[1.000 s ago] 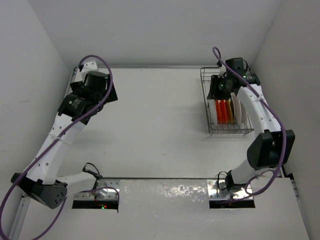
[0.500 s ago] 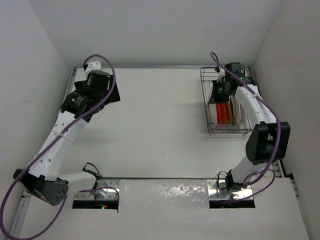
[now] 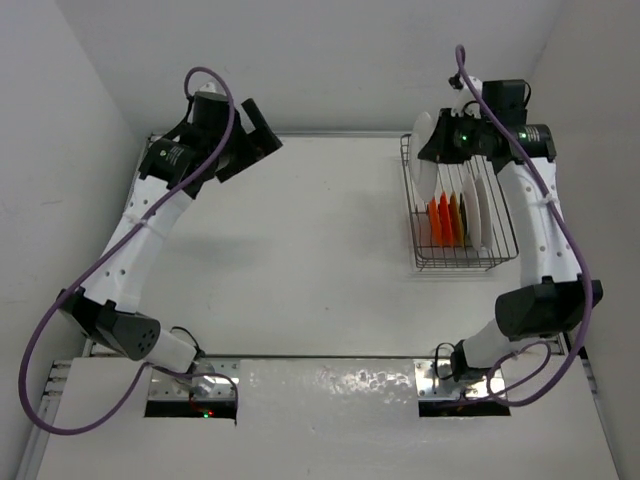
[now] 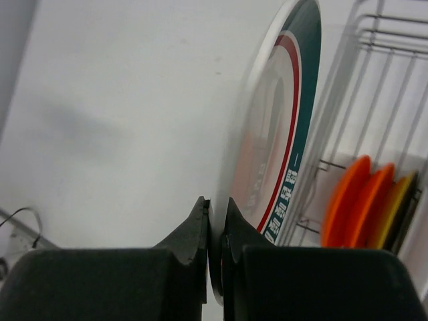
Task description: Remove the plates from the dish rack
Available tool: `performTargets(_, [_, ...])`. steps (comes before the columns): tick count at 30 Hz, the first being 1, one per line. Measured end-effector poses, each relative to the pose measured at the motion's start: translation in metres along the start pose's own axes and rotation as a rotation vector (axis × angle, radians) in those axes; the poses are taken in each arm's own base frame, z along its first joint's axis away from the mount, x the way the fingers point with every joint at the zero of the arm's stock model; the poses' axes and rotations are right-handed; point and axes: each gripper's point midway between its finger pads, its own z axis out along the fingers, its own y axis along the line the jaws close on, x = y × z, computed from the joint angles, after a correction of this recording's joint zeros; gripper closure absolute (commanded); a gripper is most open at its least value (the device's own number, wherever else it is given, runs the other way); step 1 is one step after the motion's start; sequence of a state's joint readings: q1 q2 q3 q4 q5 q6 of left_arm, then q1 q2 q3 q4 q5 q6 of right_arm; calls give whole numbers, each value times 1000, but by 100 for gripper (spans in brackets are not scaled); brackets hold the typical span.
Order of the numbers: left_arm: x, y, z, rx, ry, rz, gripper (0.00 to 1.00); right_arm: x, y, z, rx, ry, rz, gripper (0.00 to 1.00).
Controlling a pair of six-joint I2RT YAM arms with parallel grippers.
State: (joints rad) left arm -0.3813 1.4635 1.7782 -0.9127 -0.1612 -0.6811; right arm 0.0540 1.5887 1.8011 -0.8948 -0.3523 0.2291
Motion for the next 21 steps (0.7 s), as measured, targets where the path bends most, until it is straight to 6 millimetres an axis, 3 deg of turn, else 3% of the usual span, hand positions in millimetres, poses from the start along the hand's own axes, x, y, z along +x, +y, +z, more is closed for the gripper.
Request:
performTargets(4, [13,-34,8,152,82,-183,0,-5,35,-12,-122,-23,-90,100])
performTargets(7, [23,-52,13,249,163,-319,0,-2,78,0,-159,-4,-287,100])
performTargets(10, [36,-51,16,251,244,-417,0,21,133,21,-156,18,-561,100])
performTargets(13, [43,-38,20,206,278,-476,0,61,165,39,-112,61,-832,100])
performTargets(16, [52,-18,22,152,302,-525,0,94,169,49,-63,126,-1022,100])
performTargets(21, [72,2,28,86,350,-558,0,104,167,56,5,137,-1182,100])
